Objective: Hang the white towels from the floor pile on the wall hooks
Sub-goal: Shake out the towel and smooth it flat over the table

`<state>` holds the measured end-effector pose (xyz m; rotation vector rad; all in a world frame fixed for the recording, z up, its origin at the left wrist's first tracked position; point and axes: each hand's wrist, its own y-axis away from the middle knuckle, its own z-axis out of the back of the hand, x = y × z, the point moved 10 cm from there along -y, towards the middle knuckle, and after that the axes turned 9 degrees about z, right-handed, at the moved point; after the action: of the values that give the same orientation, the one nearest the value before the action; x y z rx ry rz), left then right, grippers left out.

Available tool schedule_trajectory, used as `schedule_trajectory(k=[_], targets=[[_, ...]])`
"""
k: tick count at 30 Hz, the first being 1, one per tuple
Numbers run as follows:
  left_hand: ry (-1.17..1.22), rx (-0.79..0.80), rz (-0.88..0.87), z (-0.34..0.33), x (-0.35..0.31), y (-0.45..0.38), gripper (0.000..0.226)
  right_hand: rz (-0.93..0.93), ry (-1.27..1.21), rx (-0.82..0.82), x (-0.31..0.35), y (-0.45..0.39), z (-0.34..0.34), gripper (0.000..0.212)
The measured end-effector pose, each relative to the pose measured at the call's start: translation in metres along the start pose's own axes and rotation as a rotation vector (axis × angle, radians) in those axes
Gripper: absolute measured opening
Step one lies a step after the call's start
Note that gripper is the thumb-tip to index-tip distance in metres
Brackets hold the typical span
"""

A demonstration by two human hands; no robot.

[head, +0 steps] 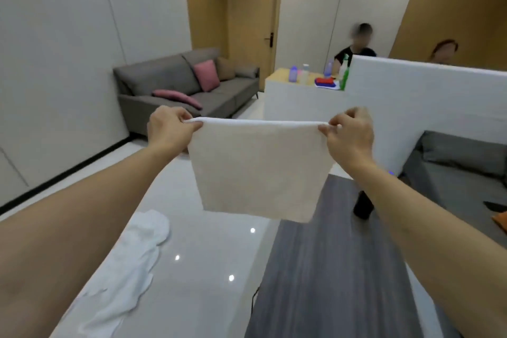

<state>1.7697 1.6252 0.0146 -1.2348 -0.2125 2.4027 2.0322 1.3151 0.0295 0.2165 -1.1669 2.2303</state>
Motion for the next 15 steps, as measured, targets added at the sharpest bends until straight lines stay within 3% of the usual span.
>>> schedule_trajectory(k=[6, 9, 12, 15], targets=[[0.004, -0.273, 0.107, 0.137, 0.042, 0.011, 0.014, 0.281, -0.221, 0.225, 0.142, -0.039, -0.075, 0.006], [-0.064, -0.370, 0.159, 0.212, 0.082, 0.038, 0.005, 0.430, -0.315, 0.317, 0.227, -0.032, -0.107, 0.021], [-0.156, -0.401, 0.242, 0.287, 0.134, 0.073, 0.027, 0.558, -0.391, 0.406, 0.318, -0.008, -0.133, 0.019], [-0.358, -0.455, 0.316, 0.369, 0.179, 0.117, 0.032, 0.687, -0.443, 0.483, 0.419, 0.032, -0.154, 0.019]])
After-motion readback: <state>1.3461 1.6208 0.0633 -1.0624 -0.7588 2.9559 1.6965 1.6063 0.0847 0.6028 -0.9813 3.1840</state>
